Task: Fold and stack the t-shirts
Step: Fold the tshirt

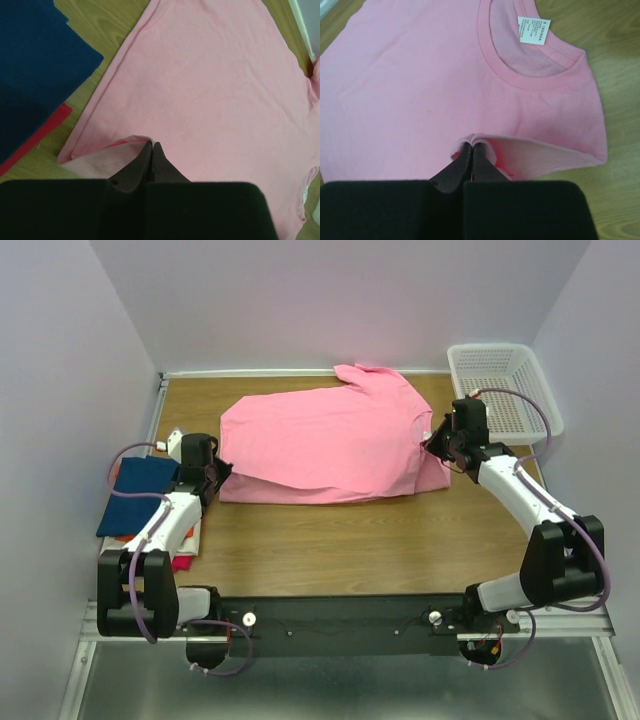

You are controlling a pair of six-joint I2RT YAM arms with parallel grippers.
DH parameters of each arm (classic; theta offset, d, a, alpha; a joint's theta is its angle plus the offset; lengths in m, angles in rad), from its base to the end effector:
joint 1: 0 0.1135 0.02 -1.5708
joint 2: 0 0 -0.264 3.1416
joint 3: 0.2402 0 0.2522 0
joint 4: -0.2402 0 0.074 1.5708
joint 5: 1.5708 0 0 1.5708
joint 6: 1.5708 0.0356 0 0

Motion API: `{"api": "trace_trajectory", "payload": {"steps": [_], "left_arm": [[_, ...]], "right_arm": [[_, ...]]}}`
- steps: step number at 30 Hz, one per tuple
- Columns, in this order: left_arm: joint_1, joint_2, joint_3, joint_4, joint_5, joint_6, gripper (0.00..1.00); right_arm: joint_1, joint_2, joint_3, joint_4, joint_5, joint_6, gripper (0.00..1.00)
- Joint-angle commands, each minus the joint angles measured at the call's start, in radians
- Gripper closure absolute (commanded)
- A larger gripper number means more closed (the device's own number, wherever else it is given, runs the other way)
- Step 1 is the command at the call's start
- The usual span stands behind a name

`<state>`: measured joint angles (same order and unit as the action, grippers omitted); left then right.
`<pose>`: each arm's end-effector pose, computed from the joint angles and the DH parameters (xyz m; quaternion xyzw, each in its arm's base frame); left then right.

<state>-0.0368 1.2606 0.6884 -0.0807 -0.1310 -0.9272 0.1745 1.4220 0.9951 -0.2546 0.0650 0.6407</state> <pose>0.2647 -0.0051 0.2163 -0.4114 0.7949 -0.1529 0.4189 0.3094 0.0522 0.2588 0.2220 0.8747 0.1435 0.4063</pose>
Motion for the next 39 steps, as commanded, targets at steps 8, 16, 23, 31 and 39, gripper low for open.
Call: {"api": "trace_trajectory", "payload": {"steps": [8, 16, 23, 31, 39], "left_arm": [[0.018, 0.019, 0.036, -0.024, -0.062, 0.008, 1.00], [0.028, 0.029, 0.051, -0.021, -0.067, 0.010, 1.00], [0.064, 0.045, 0.062, -0.014, -0.059, 0.010, 1.00], [0.078, 0.077, 0.091, -0.016, -0.053, 0.001, 1.00], [0.090, 0.140, 0.140, -0.017, -0.048, -0.005, 1.00]], "right_arm": [[-0.039, 0.083, 0.109, 0.021, 0.019, -0.033, 1.00], [-0.064, 0.130, 0.138, 0.021, 0.001, -0.029, 1.00], [-0.081, 0.169, 0.161, 0.021, -0.008, -0.022, 1.00], [-0.096, 0.213, 0.209, 0.021, -0.017, -0.016, 1.00], [-0.098, 0.281, 0.272, 0.021, -0.031, -0.019, 1.00]]}}
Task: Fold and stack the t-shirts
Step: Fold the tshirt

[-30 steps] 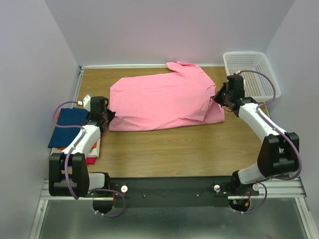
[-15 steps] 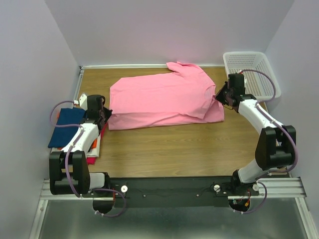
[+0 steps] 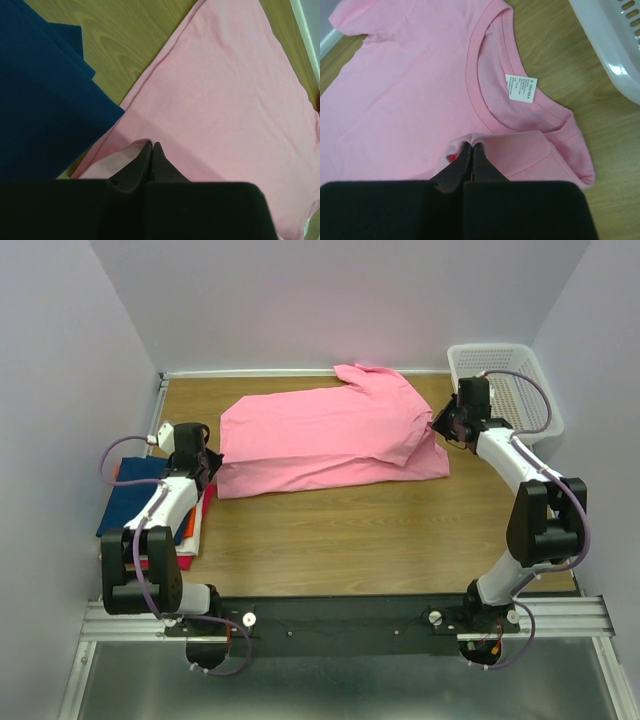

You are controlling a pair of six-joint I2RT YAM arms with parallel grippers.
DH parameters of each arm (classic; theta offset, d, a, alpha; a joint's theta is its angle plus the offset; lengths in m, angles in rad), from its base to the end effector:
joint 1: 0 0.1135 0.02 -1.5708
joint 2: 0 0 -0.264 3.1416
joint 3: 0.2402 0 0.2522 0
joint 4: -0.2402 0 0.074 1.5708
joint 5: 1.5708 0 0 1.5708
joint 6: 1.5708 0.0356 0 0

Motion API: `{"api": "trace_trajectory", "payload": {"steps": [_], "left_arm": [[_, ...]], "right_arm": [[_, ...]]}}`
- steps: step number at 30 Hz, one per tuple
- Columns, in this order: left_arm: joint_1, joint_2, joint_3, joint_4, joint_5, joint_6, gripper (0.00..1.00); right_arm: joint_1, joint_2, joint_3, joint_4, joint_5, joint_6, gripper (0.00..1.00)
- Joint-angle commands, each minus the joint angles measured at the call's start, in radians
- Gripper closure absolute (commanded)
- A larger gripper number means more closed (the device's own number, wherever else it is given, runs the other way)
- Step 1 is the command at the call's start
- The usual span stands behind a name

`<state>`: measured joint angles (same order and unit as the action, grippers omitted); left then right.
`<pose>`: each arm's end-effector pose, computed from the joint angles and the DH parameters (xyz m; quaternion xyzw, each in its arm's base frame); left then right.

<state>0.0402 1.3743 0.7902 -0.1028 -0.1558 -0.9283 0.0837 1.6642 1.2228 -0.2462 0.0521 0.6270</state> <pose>0.2898 0.0172 0.2182 -0.4490 0.7821 -0.1197 0.4153 0.3752 0.0296 0.2564 0.2532 0.8676 0.1266 0.4087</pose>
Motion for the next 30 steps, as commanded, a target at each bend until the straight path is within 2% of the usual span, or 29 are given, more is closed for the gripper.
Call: {"api": "trace_trajectory", "payload": {"steps": [1, 30], "left_arm": [[0.010, 0.031, 0.040, 0.006, -0.021, -0.006, 1.00], [0.017, 0.180, 0.126, -0.003, -0.041, -0.018, 1.00]], "right_arm": [[-0.007, 0.045, 0.055, 0.012, -0.020, -0.006, 1.00], [-0.015, 0.193, 0.216, 0.013, -0.043, -0.021, 1.00]]}}
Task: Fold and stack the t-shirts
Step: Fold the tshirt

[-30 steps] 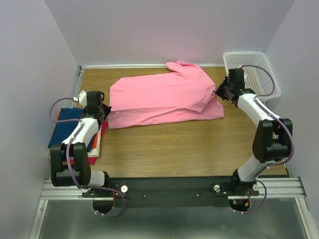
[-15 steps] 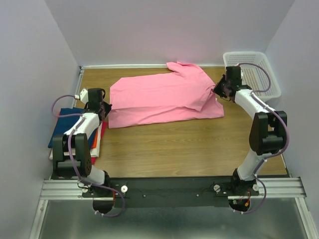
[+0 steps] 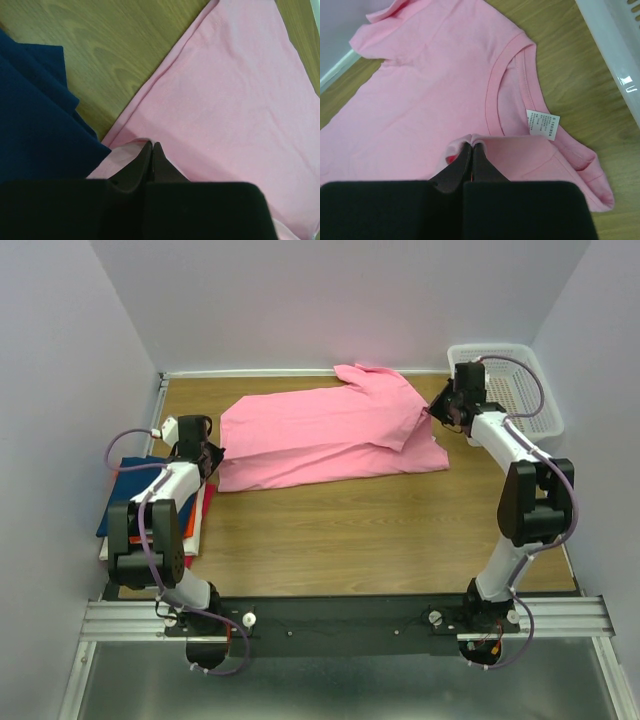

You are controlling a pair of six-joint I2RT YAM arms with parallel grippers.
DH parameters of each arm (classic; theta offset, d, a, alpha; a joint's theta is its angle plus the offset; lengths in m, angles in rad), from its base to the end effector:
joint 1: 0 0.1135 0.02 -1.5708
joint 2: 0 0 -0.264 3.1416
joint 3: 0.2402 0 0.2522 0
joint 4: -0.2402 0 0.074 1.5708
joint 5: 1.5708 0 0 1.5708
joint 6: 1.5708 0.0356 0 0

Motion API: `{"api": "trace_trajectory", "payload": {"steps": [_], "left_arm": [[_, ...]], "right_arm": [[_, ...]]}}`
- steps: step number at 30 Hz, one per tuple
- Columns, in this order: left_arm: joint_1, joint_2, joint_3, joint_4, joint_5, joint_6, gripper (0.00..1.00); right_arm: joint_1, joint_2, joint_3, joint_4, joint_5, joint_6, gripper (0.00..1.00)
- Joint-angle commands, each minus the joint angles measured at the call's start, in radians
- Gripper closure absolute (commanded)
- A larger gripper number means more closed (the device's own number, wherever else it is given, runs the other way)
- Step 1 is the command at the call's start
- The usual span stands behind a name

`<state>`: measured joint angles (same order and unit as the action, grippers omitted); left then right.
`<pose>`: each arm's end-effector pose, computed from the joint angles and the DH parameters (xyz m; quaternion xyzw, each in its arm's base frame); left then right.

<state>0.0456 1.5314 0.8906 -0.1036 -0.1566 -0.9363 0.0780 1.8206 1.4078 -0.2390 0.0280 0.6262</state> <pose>0.3215 0.0202 0.2050 -0.4582 0.7904 -0.1078 0.3921 0.4196 0.0318 0.2595 0.2486 0.8610 0.1412 0.4206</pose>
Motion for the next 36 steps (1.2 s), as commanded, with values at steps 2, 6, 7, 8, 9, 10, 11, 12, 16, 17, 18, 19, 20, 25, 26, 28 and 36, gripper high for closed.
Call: {"api": "trace_trajectory", "payload": {"steps": [2, 6, 7, 8, 9, 10, 11, 12, 16, 17, 18, 19, 20, 25, 26, 28, 36], "left_arm": [[0.011, 0.027, 0.027, -0.004, -0.040, -0.012, 1.00], [0.011, 0.044, 0.033, -0.002, -0.041, -0.010, 1.00], [0.011, 0.045, 0.034, -0.001, -0.041, -0.009, 1.00], [0.011, 0.044, 0.036, 0.002, -0.040, -0.004, 1.00], [0.011, 0.044, 0.036, 0.007, -0.040, -0.001, 1.00], [0.011, 0.042, 0.037, 0.011, -0.038, 0.002, 1.00], [0.011, 0.042, 0.044, 0.013, -0.037, 0.011, 0.91], [0.011, 0.041, 0.045, 0.013, -0.040, 0.014, 0.60], [0.010, 0.029, 0.057, 0.018, -0.029, 0.025, 0.08], [0.011, 0.026, 0.059, 0.019, -0.023, 0.028, 0.03], [0.011, 0.016, 0.059, 0.021, -0.020, 0.031, 0.03], [0.011, 0.012, 0.059, 0.019, -0.015, 0.033, 0.03], [0.010, 0.006, 0.059, 0.019, -0.009, 0.033, 0.03], [-0.003, -0.051, 0.045, 0.015, 0.008, 0.034, 0.03], [-0.007, -0.062, 0.041, 0.016, 0.008, 0.034, 0.02], [-0.023, -0.097, 0.025, 0.016, 0.009, 0.033, 0.03], [-0.043, -0.186, -0.024, 0.018, 0.023, 0.050, 0.03]], "right_arm": [[-0.009, 0.048, 0.034, 0.006, -0.017, -0.020, 1.00], [-0.009, 0.074, 0.051, 0.006, -0.022, -0.026, 1.00], [-0.007, 0.081, 0.056, 0.006, -0.022, -0.026, 1.00], [-0.009, 0.089, 0.060, 0.006, -0.052, -0.028, 1.00], [-0.007, 0.106, 0.066, 0.006, -0.068, -0.032, 0.95], [-0.009, 0.112, 0.078, 0.006, -0.077, -0.036, 0.91], [-0.009, 0.120, 0.086, 0.006, -0.082, -0.039, 0.86], [-0.007, 0.132, 0.100, 0.006, -0.095, -0.049, 0.69], [-0.009, 0.131, 0.106, 0.004, -0.114, -0.077, 0.35], [-0.009, 0.125, 0.102, 0.003, -0.112, -0.077, 0.30], [-0.007, 0.118, 0.096, 0.001, -0.109, -0.080, 0.30], [-0.009, 0.111, 0.085, 0.000, -0.106, -0.082, 0.30], [-0.009, 0.092, 0.059, 0.000, -0.105, -0.082, 0.30], [0.034, 0.049, -0.049, 0.006, -0.086, -0.088, 0.41], [0.046, 0.046, -0.065, 0.009, -0.077, -0.088, 0.41], [0.080, 0.045, -0.113, 0.030, -0.045, -0.080, 0.42], [0.149, 0.094, -0.168, 0.101, -0.033, -0.036, 0.42]]}}
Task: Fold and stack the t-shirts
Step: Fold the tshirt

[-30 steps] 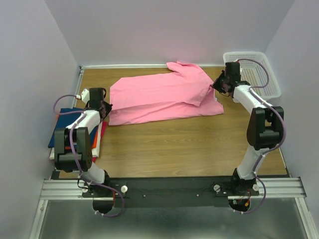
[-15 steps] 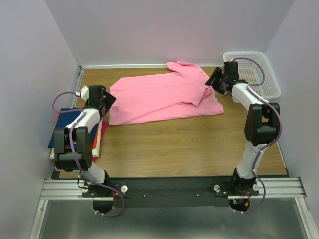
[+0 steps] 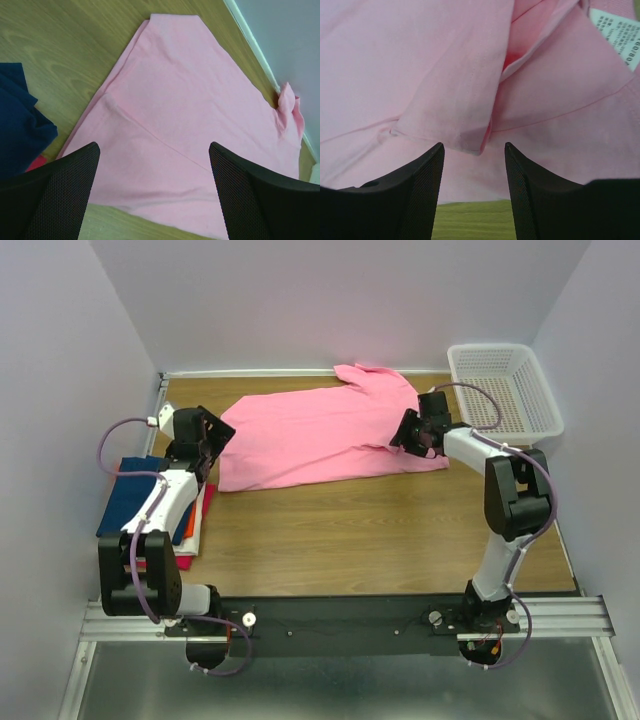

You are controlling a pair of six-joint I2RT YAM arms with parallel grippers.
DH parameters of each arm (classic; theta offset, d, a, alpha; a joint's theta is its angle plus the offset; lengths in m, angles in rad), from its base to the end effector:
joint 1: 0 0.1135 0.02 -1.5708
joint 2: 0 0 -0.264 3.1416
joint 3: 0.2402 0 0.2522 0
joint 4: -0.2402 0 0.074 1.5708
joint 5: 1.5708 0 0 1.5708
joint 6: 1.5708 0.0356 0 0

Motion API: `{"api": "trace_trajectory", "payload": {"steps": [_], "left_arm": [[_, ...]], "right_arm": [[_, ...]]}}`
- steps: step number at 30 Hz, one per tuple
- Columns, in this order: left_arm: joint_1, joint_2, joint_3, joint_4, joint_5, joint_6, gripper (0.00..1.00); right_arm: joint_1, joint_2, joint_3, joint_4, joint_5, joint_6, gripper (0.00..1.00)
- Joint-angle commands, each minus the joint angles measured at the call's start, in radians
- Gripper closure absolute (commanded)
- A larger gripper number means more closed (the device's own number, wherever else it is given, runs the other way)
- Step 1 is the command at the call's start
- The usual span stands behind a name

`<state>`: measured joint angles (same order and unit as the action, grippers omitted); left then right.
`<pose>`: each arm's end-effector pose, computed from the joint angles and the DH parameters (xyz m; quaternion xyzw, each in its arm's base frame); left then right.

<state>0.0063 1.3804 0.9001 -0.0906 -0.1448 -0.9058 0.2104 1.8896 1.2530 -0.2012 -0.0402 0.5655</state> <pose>0.3069 0.0071 0.2537 -0.4166 0.7706 -0.1507 0.4582 0.3994 0.0868 0.1854 0.1578 0.9200 0.1529 0.3246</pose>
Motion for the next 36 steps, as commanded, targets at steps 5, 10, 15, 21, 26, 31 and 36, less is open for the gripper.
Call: {"api": "trace_trajectory", "payload": {"steps": [5, 10, 15, 21, 26, 31, 36], "left_arm": [[-0.003, -0.053, -0.053, 0.008, 0.027, 0.030, 0.03], [-0.005, -0.070, -0.059, 0.009, 0.034, 0.039, 0.03], [-0.003, -0.072, -0.044, 0.008, 0.043, 0.053, 0.03], [-0.005, -0.072, -0.032, 0.003, 0.057, 0.062, 0.04], [-0.005, -0.081, -0.040, 0.008, 0.067, 0.065, 0.04], [-0.005, -0.092, -0.047, 0.012, 0.079, 0.067, 0.04], [-0.003, -0.099, -0.046, 0.012, 0.079, 0.074, 0.05]], "right_arm": [[0.035, 0.036, 0.000, 0.072, 0.068, 0.040, 0.43], [0.035, 0.062, 0.032, 0.072, 0.060, 0.054, 0.58], [0.038, 0.088, 0.065, 0.072, 0.051, 0.059, 0.71], [0.038, 0.066, 0.054, 0.071, 0.066, 0.053, 0.62], [0.037, 0.020, -0.009, 0.072, 0.120, 0.051, 0.50], [0.038, 0.042, -0.026, 0.100, 0.086, 0.062, 0.48], [0.038, 0.057, -0.023, 0.141, 0.068, 0.074, 0.49]]}}
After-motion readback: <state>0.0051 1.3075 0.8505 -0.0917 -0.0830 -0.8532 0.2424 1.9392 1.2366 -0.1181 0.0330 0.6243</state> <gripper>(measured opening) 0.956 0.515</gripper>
